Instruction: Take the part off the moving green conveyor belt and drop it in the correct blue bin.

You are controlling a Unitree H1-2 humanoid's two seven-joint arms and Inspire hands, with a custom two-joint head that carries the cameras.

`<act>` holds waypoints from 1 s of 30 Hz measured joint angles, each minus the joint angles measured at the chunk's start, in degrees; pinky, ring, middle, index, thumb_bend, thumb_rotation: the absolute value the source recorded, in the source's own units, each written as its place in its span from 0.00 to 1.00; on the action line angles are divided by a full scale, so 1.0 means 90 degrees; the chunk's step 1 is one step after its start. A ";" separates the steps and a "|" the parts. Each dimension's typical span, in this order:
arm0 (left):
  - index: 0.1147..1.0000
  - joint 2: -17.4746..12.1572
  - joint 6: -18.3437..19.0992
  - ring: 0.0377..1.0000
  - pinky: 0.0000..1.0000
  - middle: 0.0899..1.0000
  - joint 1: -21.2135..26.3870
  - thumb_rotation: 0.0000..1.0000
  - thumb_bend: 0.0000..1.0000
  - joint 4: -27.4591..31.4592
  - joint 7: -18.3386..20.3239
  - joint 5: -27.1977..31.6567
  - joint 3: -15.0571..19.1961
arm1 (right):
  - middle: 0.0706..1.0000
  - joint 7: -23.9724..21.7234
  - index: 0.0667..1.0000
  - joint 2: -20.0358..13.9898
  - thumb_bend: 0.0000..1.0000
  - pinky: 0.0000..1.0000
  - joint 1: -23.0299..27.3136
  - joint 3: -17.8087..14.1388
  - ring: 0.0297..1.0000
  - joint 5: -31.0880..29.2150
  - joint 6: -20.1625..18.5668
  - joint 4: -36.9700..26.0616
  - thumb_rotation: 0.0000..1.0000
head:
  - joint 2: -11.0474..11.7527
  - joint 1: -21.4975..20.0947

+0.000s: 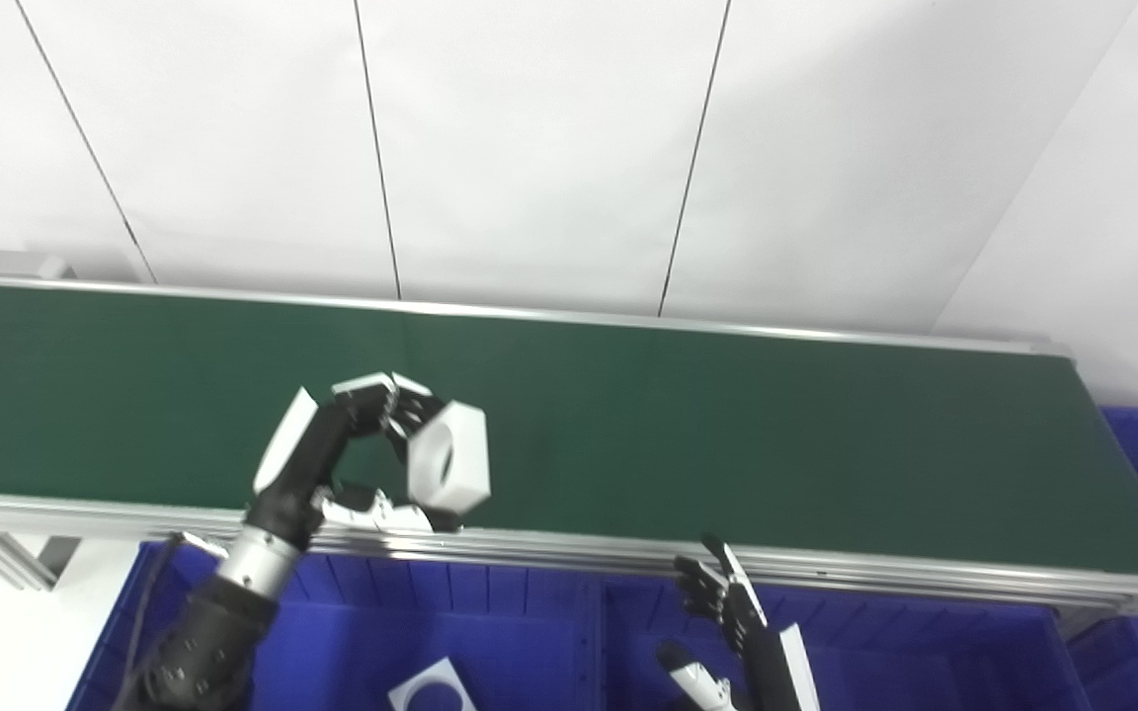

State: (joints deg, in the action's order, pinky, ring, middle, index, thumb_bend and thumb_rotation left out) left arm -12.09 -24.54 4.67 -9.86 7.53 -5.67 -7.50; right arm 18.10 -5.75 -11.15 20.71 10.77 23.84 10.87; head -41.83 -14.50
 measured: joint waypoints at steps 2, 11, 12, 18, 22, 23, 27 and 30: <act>0.45 0.0015 -0.0011 0.38 0.31 0.43 -0.0125 0.00 0.50 -0.0074 -0.0117 -0.0310 -0.0170 | 0.82 -0.0011 0.94 0.0024 0.79 0.76 0.0001 -0.0007 0.80 0.0002 0.0000 -0.0062 0.70 | -0.0040 -0.0010; 0.42 -0.0178 -0.0045 0.41 0.40 0.46 -0.0746 0.00 0.50 -0.0519 -0.0384 -0.1127 -0.0754 | 0.82 0.0004 0.93 0.0093 0.77 0.74 -0.0048 -0.0193 0.78 0.0205 0.0000 -0.0175 0.71 | -0.0380 0.0009; 0.42 -0.0191 -0.0044 0.41 0.40 0.46 -0.0820 0.00 0.50 -0.0556 -0.0383 -0.1209 -0.0768 | 0.82 -0.0030 0.93 0.0105 0.77 0.74 -0.0055 -0.0223 0.77 0.0224 0.0000 -0.0196 0.71 | -0.0430 0.0019; 0.43 -0.0367 -0.0018 0.40 0.36 0.45 -0.0856 0.00 0.50 -0.0606 -0.0404 -0.1842 -0.0896 | 0.81 -0.0255 0.93 0.0203 0.78 0.73 -0.0066 -0.0392 0.78 0.0297 0.0000 -0.0343 0.71 | -0.0634 0.0117; 0.45 -0.0367 0.0241 0.38 0.33 0.44 -0.0844 0.00 0.50 -0.0524 -0.0389 -0.2449 -0.1070 | 0.81 -0.0405 0.93 0.0234 0.77 0.71 -0.0148 -0.0522 0.78 0.0295 0.0000 -0.0419 0.71 | -0.0713 0.0136; 0.45 -0.0371 0.0342 0.38 0.33 0.44 -0.0845 0.00 0.50 -0.0473 -0.0372 -0.2628 -0.1103 | 0.81 -0.0416 0.93 0.0246 0.77 0.71 -0.0181 -0.0559 0.78 0.0300 0.0000 -0.0482 0.71 | -0.0733 0.0156; 0.47 -0.0475 0.0925 0.38 0.36 0.42 -0.0815 0.00 0.50 -0.0191 -0.0276 -0.3509 -0.1322 | 0.81 -0.0522 0.93 0.0275 0.76 0.70 -0.0211 -0.0679 0.77 0.0424 -0.0001 -0.0582 0.73 | -0.0791 0.0204; 0.44 -0.0494 0.1740 0.67 0.67 0.60 -0.0791 0.04 0.51 -0.0057 -0.0255 -0.4612 -0.1579 | 0.80 -0.0541 0.93 0.0309 0.76 0.69 -0.0217 -0.0752 0.76 0.0451 -0.0001 -0.0605 0.72 | -0.0801 0.0214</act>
State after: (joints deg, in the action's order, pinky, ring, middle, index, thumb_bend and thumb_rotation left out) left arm -16.54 -8.89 -2.45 -10.37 5.24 -47.18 -21.71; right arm 13.24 -2.97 -13.10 13.95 14.82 23.84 5.42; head -49.04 -12.57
